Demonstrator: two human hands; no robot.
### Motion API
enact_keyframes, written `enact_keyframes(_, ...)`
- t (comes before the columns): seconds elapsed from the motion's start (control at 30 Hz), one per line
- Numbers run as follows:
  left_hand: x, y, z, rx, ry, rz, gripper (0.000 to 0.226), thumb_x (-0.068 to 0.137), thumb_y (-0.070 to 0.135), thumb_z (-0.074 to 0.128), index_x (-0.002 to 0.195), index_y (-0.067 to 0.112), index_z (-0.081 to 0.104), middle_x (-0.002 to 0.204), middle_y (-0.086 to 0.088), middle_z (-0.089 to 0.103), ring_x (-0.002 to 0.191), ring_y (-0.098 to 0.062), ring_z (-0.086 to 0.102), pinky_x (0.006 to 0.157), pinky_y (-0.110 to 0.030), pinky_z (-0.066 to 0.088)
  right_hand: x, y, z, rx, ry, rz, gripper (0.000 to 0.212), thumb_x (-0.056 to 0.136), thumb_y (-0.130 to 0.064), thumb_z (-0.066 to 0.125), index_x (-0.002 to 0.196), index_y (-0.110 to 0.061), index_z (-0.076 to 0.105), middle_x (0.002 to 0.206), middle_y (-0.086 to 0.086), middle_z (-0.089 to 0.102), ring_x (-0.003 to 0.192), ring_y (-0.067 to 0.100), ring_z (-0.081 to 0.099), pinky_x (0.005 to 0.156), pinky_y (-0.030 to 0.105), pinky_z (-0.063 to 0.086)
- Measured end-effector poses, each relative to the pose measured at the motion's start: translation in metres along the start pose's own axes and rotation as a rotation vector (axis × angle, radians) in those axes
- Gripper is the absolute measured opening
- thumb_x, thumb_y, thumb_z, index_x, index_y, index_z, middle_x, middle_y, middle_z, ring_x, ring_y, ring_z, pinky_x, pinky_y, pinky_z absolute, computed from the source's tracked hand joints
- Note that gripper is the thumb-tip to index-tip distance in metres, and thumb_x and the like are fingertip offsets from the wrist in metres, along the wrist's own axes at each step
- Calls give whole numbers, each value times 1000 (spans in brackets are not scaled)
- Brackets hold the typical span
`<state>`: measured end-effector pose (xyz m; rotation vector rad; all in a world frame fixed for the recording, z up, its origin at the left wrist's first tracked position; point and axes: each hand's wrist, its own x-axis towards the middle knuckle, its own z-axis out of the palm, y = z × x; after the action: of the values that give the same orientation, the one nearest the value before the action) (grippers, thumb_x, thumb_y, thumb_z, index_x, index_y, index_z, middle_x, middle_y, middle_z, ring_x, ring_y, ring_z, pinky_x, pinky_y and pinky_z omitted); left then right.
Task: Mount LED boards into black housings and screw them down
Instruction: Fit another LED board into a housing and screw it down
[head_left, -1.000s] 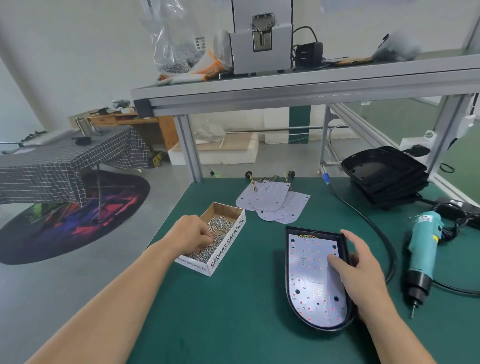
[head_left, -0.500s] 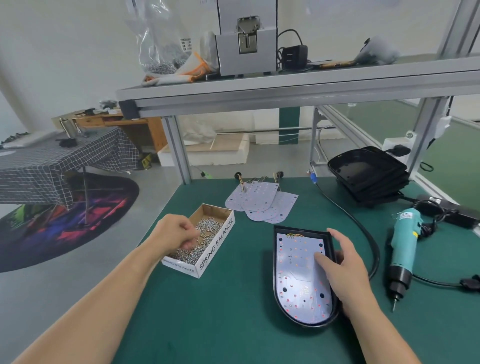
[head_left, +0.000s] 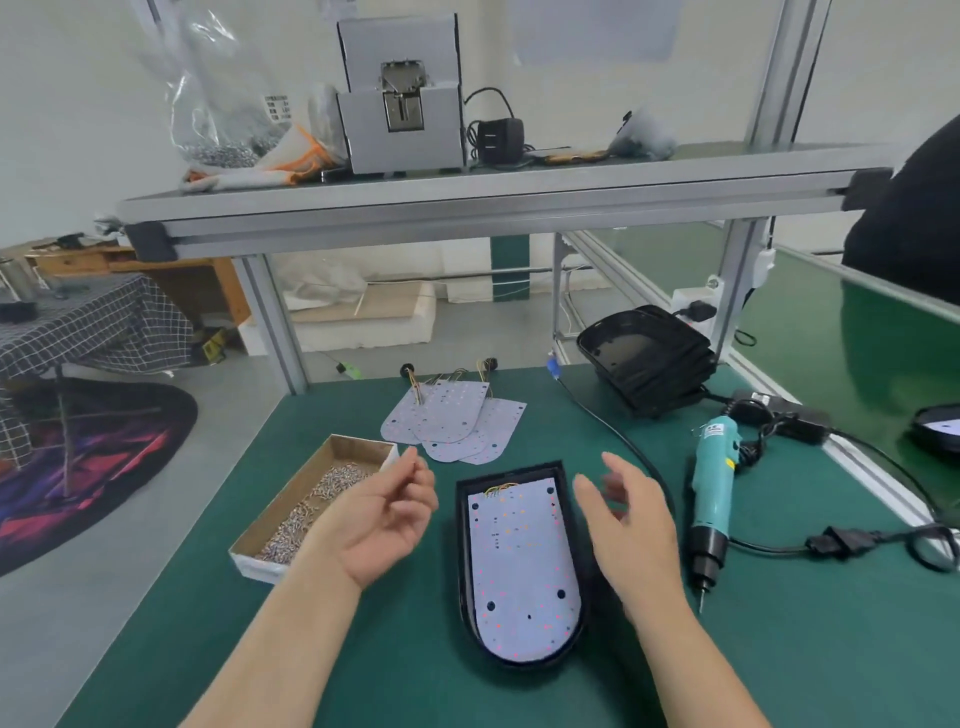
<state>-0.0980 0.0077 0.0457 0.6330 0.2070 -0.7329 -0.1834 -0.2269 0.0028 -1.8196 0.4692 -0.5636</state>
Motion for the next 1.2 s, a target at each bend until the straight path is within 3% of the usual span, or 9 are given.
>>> enact_keyframes(0.07,6,-10,10,-26,-20,-19,35,56,1,91,79,2,65,71,-4,56,50,-8,53,37,-12,41,12,-1,-18,-130,156,-78,46,92,-30,69,135,-15,59,122,6,55,117,21,54,102,39,44)
enact_keyframes(0.17,9,-16,19,-75,11,-19,18,72,4,76,83,1,62,73,-6,56,51,-8,53,38,-11,42,39,5,-58,-542,284,0,55,90,-32,70,137,-9,53,130,21,50,121,40,42,101,50,41)
enact_keyframes(0.3,10,-25,28,-126,8,-15,28,62,-9,78,86,-4,64,76,-13,59,53,-14,59,42,-13,49,60,17,-86,-758,93,329,58,89,-39,67,129,-7,40,122,20,52,111,41,53,87,46,44)
enact_keyframes(0.4,9,-32,33,-92,2,-5,20,71,-8,71,89,-6,64,79,-16,61,56,-18,62,47,-16,53,66,23,-86,-791,33,379,50,84,-40,68,110,-9,38,99,12,58,91,34,55,77,40,45)
enact_keyframes(0.53,7,-37,32,-14,-16,-11,15,75,-9,64,89,-11,69,82,-18,63,60,-19,64,49,-18,55,64,34,-88,-463,182,386,38,80,-27,70,109,-10,52,88,7,59,84,33,55,71,39,45)
enact_keyframes(0.67,4,-38,31,96,25,3,14,72,-12,62,80,-11,74,78,-20,64,58,-19,63,45,-17,53,53,23,-95,351,224,407,34,84,-20,73,113,-13,56,88,6,58,70,21,53,61,32,44)
enact_keyframes(0.8,1,-48,33,108,56,-27,11,65,-10,61,71,-9,70,73,-18,59,51,-17,55,36,-15,42,36,-15,-96,970,130,327,42,94,-59,57,100,-18,55,79,2,58,60,14,53,50,19,48)
enact_keyframes(0.97,-1,-59,36,154,22,-104,8,70,-9,63,73,-9,70,73,-17,57,50,-14,52,32,-13,35,22,-51,-80,1161,109,307,40,92,-57,59,83,-18,54,69,1,57,51,12,48,45,16,40)
enact_keyframes(1.2,-7,-63,36,248,-88,-77,15,77,-9,60,81,-6,75,76,-17,61,56,-14,58,39,-13,41,16,-77,-45,1208,-7,75,15,93,-31,63,103,-22,57,77,1,63,56,10,52,54,18,40)
